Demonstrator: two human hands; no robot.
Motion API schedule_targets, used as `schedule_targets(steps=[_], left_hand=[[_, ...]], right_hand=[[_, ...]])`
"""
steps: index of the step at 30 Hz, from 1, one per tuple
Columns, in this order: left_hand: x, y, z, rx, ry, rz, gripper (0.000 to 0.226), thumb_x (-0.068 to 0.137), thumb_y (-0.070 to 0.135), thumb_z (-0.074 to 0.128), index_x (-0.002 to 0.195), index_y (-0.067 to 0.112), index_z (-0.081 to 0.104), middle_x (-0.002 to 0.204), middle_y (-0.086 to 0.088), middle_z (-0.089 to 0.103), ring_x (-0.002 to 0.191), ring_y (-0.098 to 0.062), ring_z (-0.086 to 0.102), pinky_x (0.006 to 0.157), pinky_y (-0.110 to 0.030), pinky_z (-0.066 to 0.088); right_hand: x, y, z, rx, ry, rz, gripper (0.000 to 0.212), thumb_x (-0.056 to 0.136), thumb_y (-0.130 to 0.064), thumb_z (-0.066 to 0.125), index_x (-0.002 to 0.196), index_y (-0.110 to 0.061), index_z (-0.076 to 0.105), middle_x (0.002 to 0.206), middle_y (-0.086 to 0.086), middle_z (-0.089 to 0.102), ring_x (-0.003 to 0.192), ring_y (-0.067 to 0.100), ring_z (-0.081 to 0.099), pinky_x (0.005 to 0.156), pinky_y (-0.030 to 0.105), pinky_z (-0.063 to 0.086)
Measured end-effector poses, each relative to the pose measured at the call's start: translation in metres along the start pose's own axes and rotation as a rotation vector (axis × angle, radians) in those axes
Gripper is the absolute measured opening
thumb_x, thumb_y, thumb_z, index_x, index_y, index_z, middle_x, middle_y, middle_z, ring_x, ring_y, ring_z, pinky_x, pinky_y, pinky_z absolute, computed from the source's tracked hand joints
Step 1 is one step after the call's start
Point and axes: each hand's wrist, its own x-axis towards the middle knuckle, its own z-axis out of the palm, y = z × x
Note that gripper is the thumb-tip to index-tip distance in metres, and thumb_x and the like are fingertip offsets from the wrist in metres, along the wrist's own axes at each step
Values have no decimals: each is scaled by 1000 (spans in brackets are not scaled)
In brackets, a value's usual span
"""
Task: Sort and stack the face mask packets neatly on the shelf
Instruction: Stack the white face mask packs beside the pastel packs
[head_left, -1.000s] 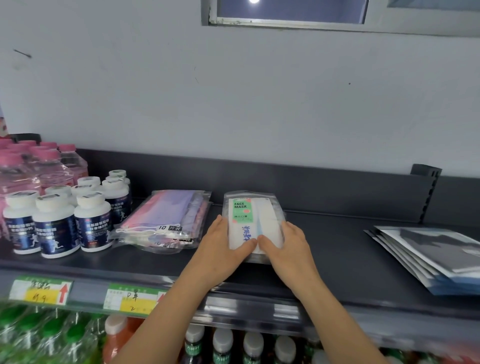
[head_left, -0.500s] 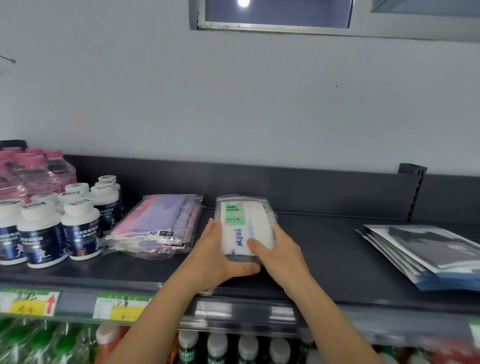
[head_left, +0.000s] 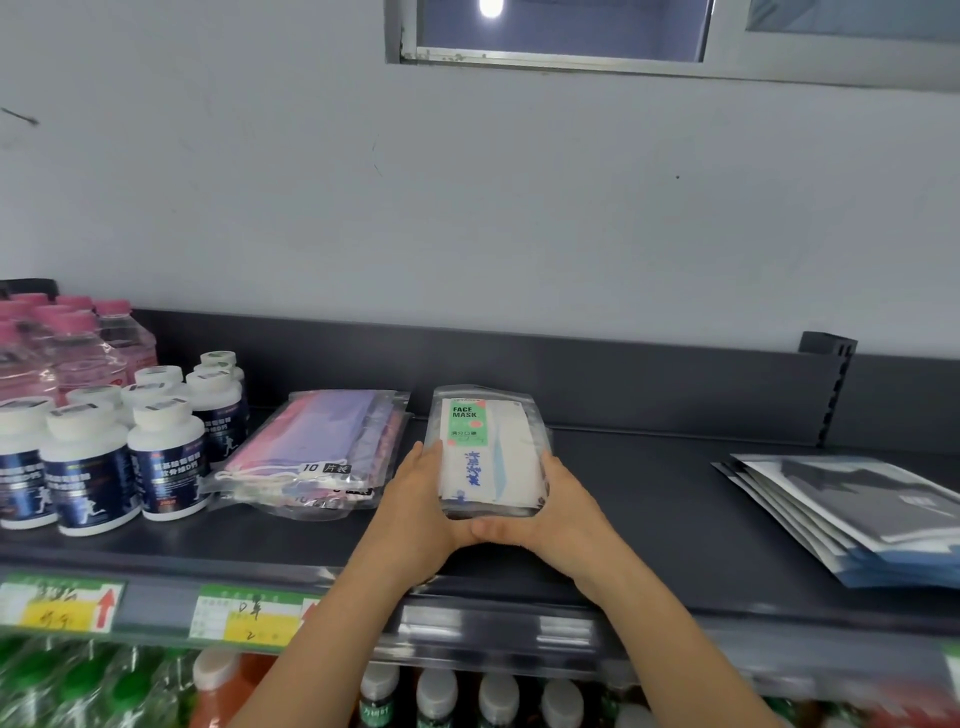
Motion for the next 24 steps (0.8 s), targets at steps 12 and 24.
schedule_targets(steps=[12,24], left_hand=[[-2,1,1,91,53,24,75,70,25,81,135,13,46,125,3,43,115,-9,40,91,-4,19],[-5,32,4,665,-19,169,75,35,27,96,103,6,72,113,-24,65,101,-46,62,84,-61,50]], right_hand=[[-4,-4,-3,49,-5,80,97,43,-19,93,126,-31,44,118,-11,60,109,7,56,95,27,48],[-34,-44,-48,-139,-31,71,100,57,-19,86,141,-15,32,142,6,43,127,21,44,104,35,42]])
